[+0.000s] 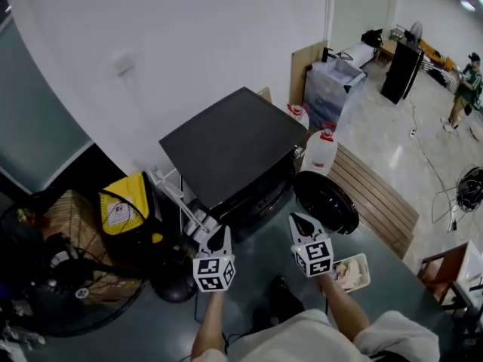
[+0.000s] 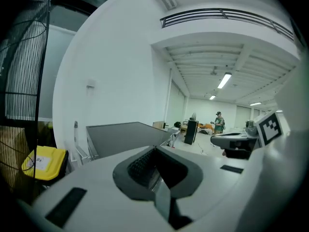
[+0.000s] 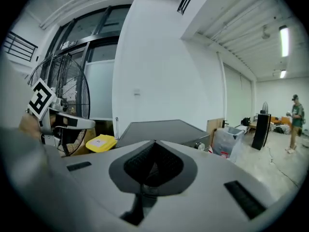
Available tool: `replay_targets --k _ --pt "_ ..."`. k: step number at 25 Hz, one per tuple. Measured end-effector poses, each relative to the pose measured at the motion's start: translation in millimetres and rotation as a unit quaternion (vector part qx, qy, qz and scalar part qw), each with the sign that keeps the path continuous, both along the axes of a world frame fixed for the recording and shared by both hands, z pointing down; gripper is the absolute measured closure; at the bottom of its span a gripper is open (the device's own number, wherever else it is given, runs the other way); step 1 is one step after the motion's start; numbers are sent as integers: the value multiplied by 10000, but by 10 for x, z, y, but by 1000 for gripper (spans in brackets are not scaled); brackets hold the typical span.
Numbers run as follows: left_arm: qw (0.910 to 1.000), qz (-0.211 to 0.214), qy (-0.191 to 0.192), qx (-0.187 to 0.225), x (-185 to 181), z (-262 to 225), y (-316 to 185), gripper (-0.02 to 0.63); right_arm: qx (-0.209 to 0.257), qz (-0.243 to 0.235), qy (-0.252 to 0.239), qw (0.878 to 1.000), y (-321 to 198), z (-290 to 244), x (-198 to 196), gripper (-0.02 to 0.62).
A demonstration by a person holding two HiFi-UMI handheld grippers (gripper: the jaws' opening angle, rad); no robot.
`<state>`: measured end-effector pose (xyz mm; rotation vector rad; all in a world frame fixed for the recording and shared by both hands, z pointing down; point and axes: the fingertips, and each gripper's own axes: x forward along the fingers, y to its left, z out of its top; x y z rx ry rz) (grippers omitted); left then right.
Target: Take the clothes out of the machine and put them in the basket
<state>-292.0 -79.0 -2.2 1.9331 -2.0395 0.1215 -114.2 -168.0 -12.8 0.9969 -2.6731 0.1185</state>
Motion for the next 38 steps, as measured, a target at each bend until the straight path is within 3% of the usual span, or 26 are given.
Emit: replay_targets --k 9,29,38 --pt "9996 -38 -164 221 138 -342 1 581 329 35 -234 9992 -81 -504 174 572" --pt "9993 -61 -173 314 285 -400 -284 581 302 41 -252 9992 -266 -482 343 572" --pt "9997 -80 -145 176 353 -332 -306 581 254 65 -242 9994 -331 -485 434 574"
